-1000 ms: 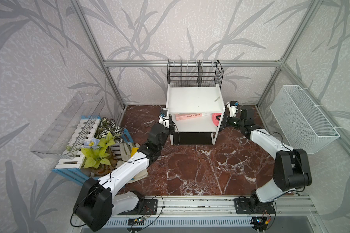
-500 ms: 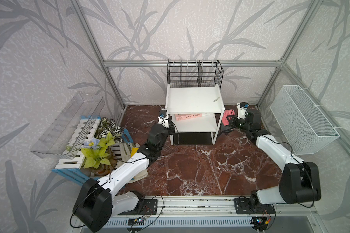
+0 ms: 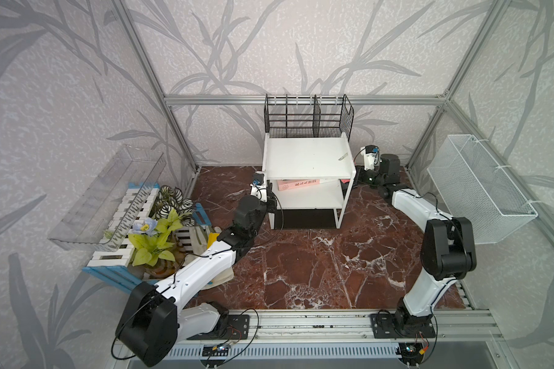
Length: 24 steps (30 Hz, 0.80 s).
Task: Wipe the bookshelf clean with a cloth
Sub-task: Wipe the dust from the shelf.
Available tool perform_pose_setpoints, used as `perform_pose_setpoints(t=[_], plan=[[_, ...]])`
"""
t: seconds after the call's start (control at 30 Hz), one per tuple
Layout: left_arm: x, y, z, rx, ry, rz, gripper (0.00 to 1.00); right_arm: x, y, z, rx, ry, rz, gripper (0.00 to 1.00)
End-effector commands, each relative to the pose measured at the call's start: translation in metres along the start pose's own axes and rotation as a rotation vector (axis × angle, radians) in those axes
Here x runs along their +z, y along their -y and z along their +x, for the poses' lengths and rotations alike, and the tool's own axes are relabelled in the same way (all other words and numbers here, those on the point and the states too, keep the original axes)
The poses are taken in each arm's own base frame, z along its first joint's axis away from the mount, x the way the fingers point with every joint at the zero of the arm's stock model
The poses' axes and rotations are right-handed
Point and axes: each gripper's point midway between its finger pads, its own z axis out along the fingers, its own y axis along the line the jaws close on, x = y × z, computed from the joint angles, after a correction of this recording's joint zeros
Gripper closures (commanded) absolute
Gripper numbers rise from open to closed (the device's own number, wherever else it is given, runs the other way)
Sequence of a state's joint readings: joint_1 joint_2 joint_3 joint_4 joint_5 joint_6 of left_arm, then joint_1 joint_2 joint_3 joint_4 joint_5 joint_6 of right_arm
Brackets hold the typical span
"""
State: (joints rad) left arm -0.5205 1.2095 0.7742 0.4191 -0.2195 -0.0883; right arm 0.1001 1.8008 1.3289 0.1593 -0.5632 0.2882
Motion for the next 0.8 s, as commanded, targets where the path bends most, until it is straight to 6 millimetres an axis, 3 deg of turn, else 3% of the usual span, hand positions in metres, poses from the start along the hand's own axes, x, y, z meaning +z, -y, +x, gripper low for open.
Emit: perform_pose_setpoints(t=[0.0,0.13,0.47,0.53,0.67,0.77], plan=[[0.004,0.011,0.003,-0.132,-0.012,0.047,1.00,-0.002,-0.031,-0.002,-0.071,-0.015,-0.109,1.00],[0.005,0.012,0.002,-0.134,-0.012,0.048,1.00,-0.014,-0.029,0.015,-0.098,-0.029,-0.078,1.00],[0.006,0.014,0.001,-0.124,-0.012,0.049,1.00,-0.050,-0.067,0.026,-0.172,-0.004,-0.204,1.00],[0.007,0.015,0.001,-0.122,-0.014,0.049,1.00,-0.050,-0.054,0.023,-0.142,0.010,-0.114,1.00],[0.007,0.015,0.001,-0.119,-0.015,0.047,1.00,-0.062,0.006,0.009,-0.074,0.088,0.254,1.00],[0.007,0.014,0.000,-0.116,-0.012,0.045,1.00,-0.058,0.007,-0.002,-0.099,0.114,0.252,1.00]])
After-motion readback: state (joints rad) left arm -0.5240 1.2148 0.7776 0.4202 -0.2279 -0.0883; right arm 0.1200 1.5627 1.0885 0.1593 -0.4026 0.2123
